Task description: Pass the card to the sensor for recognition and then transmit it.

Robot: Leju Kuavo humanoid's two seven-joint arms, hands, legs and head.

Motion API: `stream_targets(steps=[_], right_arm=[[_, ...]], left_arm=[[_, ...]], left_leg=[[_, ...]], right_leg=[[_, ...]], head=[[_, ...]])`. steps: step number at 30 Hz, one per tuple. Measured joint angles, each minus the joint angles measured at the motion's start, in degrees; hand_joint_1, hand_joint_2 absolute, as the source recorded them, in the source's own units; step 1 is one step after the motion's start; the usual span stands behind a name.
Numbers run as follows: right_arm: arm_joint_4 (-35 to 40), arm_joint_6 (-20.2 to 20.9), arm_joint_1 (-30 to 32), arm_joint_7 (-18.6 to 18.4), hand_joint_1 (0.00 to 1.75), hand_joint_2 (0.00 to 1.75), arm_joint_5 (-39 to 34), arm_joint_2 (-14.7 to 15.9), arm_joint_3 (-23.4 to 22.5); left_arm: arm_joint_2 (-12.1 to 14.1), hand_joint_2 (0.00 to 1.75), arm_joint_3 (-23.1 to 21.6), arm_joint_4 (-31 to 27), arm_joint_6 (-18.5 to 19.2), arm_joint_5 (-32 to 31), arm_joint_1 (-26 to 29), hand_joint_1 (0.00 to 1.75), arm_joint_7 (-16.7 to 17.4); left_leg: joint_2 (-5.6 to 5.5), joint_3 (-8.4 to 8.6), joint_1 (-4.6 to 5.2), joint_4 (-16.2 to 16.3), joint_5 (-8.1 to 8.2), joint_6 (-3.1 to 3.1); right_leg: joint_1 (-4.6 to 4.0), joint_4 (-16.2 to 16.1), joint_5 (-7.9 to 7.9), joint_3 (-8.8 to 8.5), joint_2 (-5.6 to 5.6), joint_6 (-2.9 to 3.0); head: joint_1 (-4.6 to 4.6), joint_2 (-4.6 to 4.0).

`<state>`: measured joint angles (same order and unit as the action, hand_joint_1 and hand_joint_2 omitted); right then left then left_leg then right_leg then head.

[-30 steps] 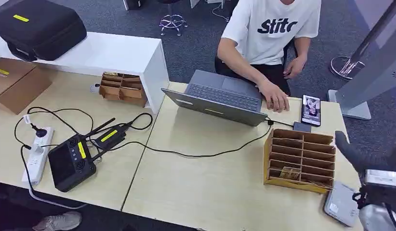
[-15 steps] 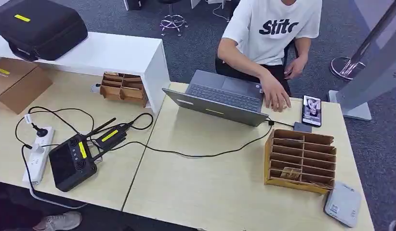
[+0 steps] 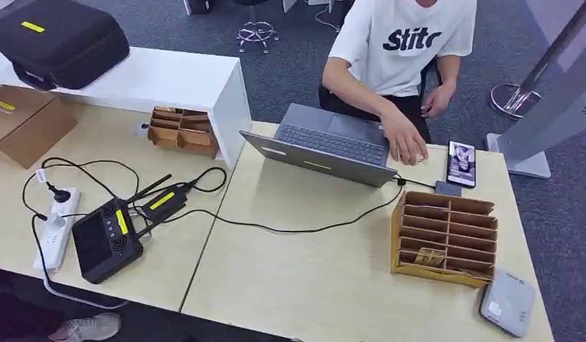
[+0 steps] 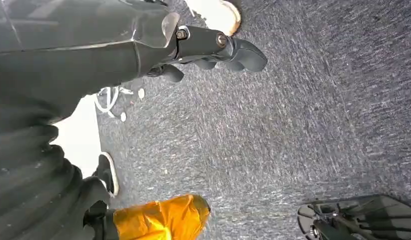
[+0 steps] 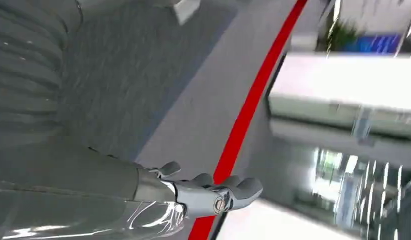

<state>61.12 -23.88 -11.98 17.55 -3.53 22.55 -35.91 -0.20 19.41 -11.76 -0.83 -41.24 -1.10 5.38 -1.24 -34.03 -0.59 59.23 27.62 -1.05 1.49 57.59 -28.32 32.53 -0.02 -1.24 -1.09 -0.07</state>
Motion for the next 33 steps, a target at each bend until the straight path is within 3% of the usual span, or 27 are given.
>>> stream_targets(steps=[5,14,20,23,25,29,33], right_arm=[[-9.57,-6.68,0.76,-2.39,0.00,1.75,9.76,3.22,-1.95],[-27.25,-10.50,2.94,-8.27,0.00,1.75,17.01,7.63,-6.19],[-35.87,-13.62,6.58,-11.85,0.00,1.75,19.72,8.13,-9.35],[-37.86,-13.95,8.14,-12.72,0.00,1.75,22.40,7.43,-11.03],[-38.10,-14.04,8.67,-14.21,0.00,1.75,28.64,6.23,-13.63],[-37.43,-14.08,8.60,-14.47,0.00,1.75,44.50,1.72,-22.74],[-36.99,-14.08,7.70,-12.50,0.00,1.75,53.87,-2.33,-32.05]], left_arm=[[0.00,1.75,0.00,0.00,0.00,-0.70,-0.09,0.00,0.00],[-0.02,1.75,0.00,0.00,0.04,-2.14,-0.11,0.00,0.13],[-0.09,1.75,0.00,0.00,0.17,-2.69,-0.11,0.00,0.35],[-0.09,1.75,0.02,0.00,0.17,-2.71,-0.17,0.00,0.50],[-0.11,1.75,0.09,0.00,0.17,-2.71,-0.15,0.00,0.50],[-0.35,1.75,0.33,0.00,0.15,-2.71,-0.22,0.00,0.50],[-0.50,1.75,0.50,0.00,0.09,-2.93,-0.22,0.00,0.50]], left_leg=[[0.04,0.03,0.01,0.01,0.03,0.05],[0.03,0.04,0.01,0.00,0.08,0.11],[0.04,0.04,0.00,-0.02,0.12,0.09],[0.08,0.07,0.01,-0.03,0.14,0.08],[0.10,0.08,0.00,-0.04,0.15,0.10],[0.12,0.12,-0.01,-0.04,0.15,0.10],[0.13,0.14,-0.01,-0.04,0.15,0.10]], right_leg=[[0.01,-0.02,0.00,0.00,0.06,-0.01],[0.00,-0.03,-0.03,-0.01,0.05,-0.04],[0.00,-0.03,-0.12,-0.03,0.06,-0.11],[0.01,-0.03,-0.13,-0.04,0.09,-0.09],[0.00,-0.03,-0.14,-0.05,0.09,-0.09],[-0.01,-0.03,-0.14,-0.11,0.09,-0.09],[-0.01,-0.02,-0.14,-0.15,0.09,-0.09]], head=[[0.02,0.00],[0.00,0.00],[0.02,0.00],[0.02,0.00],[0.02,0.00],[-0.04,0.00],[0.04,0.00]])
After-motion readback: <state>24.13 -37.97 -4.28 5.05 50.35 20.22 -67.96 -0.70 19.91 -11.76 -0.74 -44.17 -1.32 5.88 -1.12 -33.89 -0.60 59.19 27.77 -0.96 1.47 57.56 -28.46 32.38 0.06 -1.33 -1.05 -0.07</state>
